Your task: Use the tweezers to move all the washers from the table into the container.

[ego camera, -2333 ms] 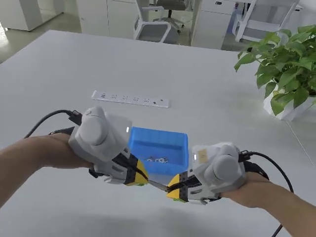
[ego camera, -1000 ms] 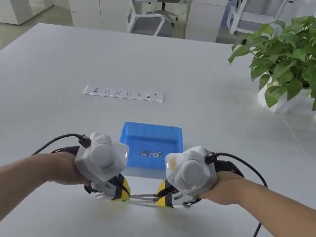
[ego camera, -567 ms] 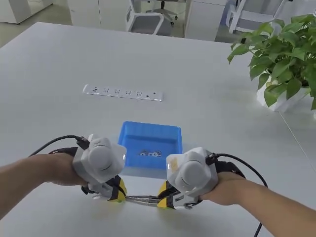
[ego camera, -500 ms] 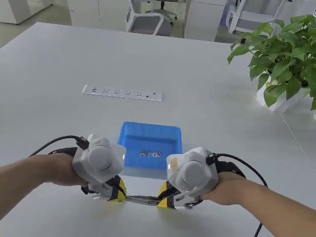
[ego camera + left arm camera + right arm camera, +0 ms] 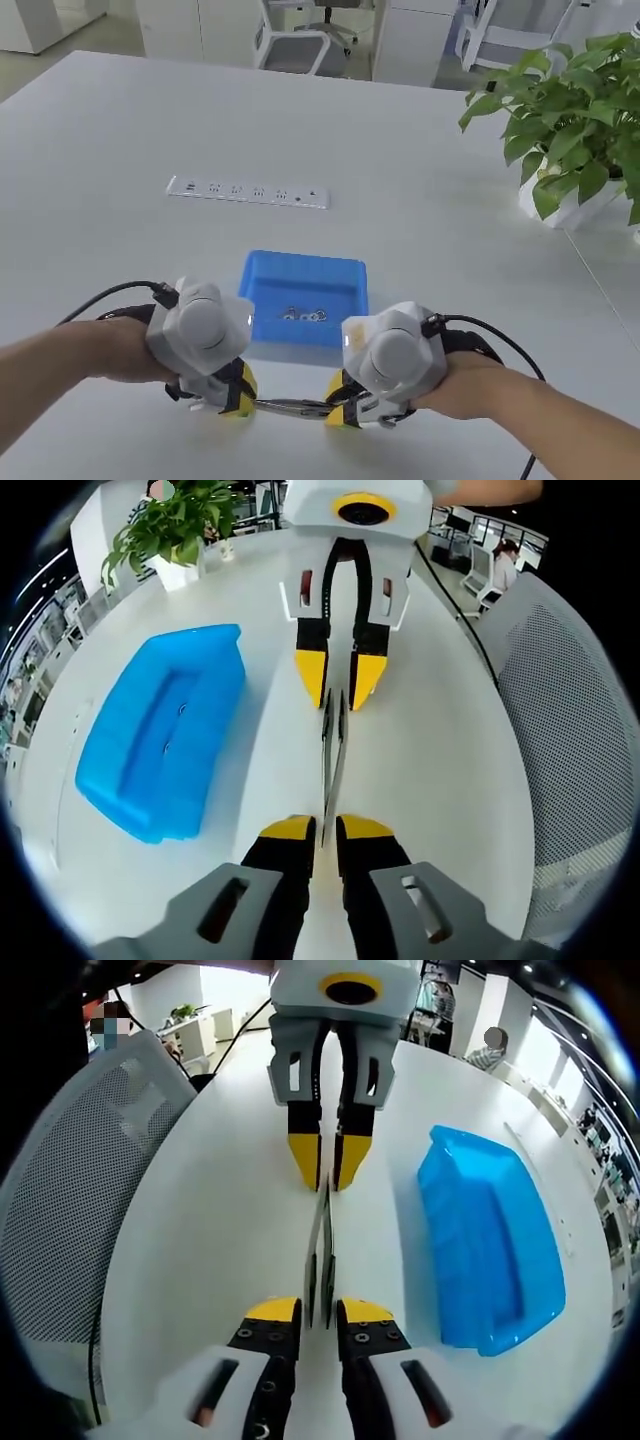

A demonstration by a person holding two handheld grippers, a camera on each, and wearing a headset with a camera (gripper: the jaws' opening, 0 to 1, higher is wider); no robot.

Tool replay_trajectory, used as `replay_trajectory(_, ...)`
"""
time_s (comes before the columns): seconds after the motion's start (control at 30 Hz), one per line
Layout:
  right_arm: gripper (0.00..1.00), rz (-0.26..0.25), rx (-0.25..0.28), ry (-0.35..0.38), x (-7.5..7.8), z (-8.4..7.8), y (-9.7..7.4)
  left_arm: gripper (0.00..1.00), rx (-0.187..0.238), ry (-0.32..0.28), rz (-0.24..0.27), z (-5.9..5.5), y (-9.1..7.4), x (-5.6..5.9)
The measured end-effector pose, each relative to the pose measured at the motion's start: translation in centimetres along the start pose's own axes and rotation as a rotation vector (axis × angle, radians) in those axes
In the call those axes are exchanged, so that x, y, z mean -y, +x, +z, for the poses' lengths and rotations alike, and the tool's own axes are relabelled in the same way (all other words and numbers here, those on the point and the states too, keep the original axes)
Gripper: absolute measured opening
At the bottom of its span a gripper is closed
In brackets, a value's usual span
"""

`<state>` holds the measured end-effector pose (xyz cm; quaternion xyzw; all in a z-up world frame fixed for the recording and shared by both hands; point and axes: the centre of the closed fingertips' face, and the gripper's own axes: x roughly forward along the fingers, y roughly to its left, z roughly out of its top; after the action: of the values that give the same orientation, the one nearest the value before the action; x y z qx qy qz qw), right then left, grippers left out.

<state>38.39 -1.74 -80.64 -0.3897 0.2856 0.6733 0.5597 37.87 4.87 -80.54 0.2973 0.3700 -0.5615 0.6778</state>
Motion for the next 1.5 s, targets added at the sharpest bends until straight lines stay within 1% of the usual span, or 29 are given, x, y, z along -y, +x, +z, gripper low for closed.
replay_trajectory(0.07,0.19,-0.011,-0.003,-0.011,0.1,-0.1,-0.2,0.16,0.007,-0.017,0.006,0.0,-0.2,0.0)
replay_trajectory(0.17,0.22,-0.036,0.009,0.009,0.4,-0.1,-0.9,0.19,0.034,-0.055,0.012,0.3,-0.7,0.2)
replay_trajectory(0.23,0.23,-0.055,0.009,0.005,0.6,-0.2,-1.4,0.23,0.045,-0.071,0.023,0.4,-0.9,0.2)
replay_trajectory(0.27,0.24,-0.063,0.015,0.016,0.7,-0.2,-1.6,0.25,0.048,-0.079,0.027,0.4,-1.1,0.2)
replay_trajectory(0.3,0.26,-0.078,0.024,0.046,0.8,-0.2,-1.9,0.27,0.052,-0.084,0.032,0.5,-1.3,0.2)
replay_trajectory(0.37,0.29,-0.096,0.033,0.073,1.0,-0.3,-2.4,0.3,0.071,-0.096,0.049,0.8,-1.9,0.1)
replay_trajectory(0.4,0.3,-0.109,0.037,0.084,1.1,-0.5,-2.8,0.32,0.089,-0.11,0.06,1.1,-2.3,0.1)
replay_trajectory(0.43,0.32,-0.12,0.043,0.097,1.1,-0.5,-3.2,0.34,0.093,-0.111,0.062,1.2,-2.4,0.1)
replay_trajectory(0.53,0.37,-0.166,0.086,0.162,1.5,-0.5,-4.5,0.4,0.125,-0.139,0.091,1.4,-3.6,-0.1)
replay_trajectory(0.57,0.4,-0.176,0.097,0.174,1.6,-0.5,-4.9,0.42,0.133,-0.147,0.098,1.4,-4.0,-0.1)
replay_trajectory(0.6,0.42,-0.197,0.115,0.206,1.8,-0.5,-5.5,0.46,0.145,-0.158,0.105,1.5,-4.3,-0.1)
replay_trajectory(0.67,0.47,-0.234,0.153,0.247,2.2,-0.5,-6.5,0.52,0.183,-0.187,0.124,1.9,-5.2,-0.1)
replay_trajectory(0.7,0.5,-0.244,0.166,0.263,2.3,-0.5,-6.8,0.55,0.214,-0.208,0.14,2.3,-5.7,-0.3)
replay_trajectory(0.73,0.53,-0.259,0.177,0.28,2.4,-0.5,-7.2,0.58,0.226,-0.222,0.149,2.4,-6.1,-0.3)
replay_trajectory(0.77,0.55,-0.279,0.189,0.295,2.6,-0.6,-7.8,0.62,0.25,-0.242,0.17,2.6,-6.6,-0.4)
replay_trajectory(0.87,0.62,-0.312,0.218,0.325,2.7,-0.9,-8.9,0.7,0.292,-0.263,0.209,2.9,-7.7,-0.4)
replay_trajectory(0.9,0.64,-0.327,0.221,0.342,2.8,-1.2,-9.2,0.73,0.308,-0.278,0.207,3.0,-8.1,-0.1)
replay_trajectory(0.97,0.69,-0.348,0.243,0.358,2.8,-1.2,-9.7,0.78,0.344,-0.278,0.222,3.5,-8.7,0.1)
replay_trajectory(1.0,0.71,-0.357,0.254,0.369,2.7,-1.3,-10.0,0.8,0.354,-0.276,0.238,3.6,-9.1,0.2)
replay_trajectory(1.1,0.77,-0.382,0.275,0.388,2.7,-1.5,-10.7,0.85,0.364,-0.27,0.267,3.9,-9.9,0.6)
replay_trajectory(1.2,0.85,-0.399,0.283,0.396,2.5,-1.5,-11.0,0.88,0.39,-0.271,0.272,4.5,-10.4,1.1)
replay_trajectory(1.23,0.86,-0.403,0.284,0.4,2.5,-1.5,-11.1,0.89,0.395,-0.269,0.275,4.6,-10.5,1.2)
replay_trajectory(1.33,0.9,-0.404,0.294,0.41,2.1,-1.4,-11.1,0.95,0.395,-0.262,0.283,4.7,-10.5,1.3)
replay_trajectory(1.4,0.95,-0.404,0.298,0.411,1.9,-1.2,-11.1,0.99,0.393,-0.263,0.285,4.8,-10.5,1.5)
replay_trajectory(1.5,0.99,-0.421,0.292,0.41,1.9,-1.3,-11.2,0.99,0.403,-0.27,0.289,4.9,-10.6,1.6)
